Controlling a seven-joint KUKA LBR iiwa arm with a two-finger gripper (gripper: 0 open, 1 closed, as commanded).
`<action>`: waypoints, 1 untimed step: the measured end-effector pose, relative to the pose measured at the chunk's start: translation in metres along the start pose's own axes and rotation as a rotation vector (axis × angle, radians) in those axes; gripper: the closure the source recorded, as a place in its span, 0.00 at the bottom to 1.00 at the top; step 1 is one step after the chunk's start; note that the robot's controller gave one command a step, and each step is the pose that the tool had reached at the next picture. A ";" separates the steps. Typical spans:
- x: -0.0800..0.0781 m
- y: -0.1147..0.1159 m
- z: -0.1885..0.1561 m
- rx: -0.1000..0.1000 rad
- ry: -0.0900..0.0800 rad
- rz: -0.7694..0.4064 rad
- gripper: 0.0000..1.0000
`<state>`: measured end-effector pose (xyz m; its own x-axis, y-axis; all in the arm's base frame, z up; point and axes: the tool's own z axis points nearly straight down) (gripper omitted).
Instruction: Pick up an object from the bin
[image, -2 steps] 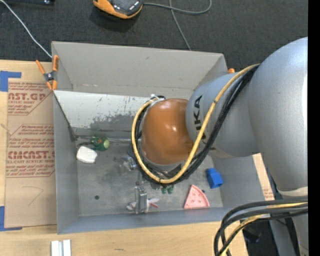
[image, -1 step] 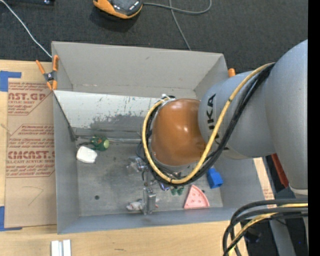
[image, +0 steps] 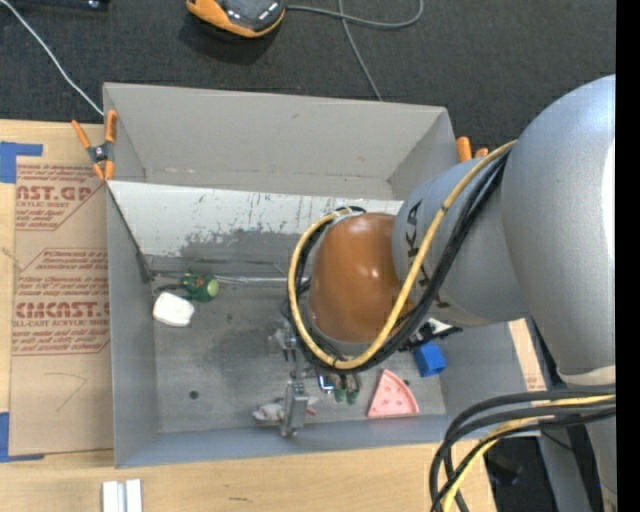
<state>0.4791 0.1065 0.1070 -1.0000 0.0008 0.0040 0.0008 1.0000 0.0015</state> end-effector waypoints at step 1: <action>-0.006 -0.012 0.035 -0.003 -0.021 -0.075 0.00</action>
Offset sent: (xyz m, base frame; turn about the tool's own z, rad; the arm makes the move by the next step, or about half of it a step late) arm 0.0002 -0.0090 -0.0370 0.0436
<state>0.4853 0.0949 0.0722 -0.9971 -0.0741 -0.0168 -0.0742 0.9972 0.0043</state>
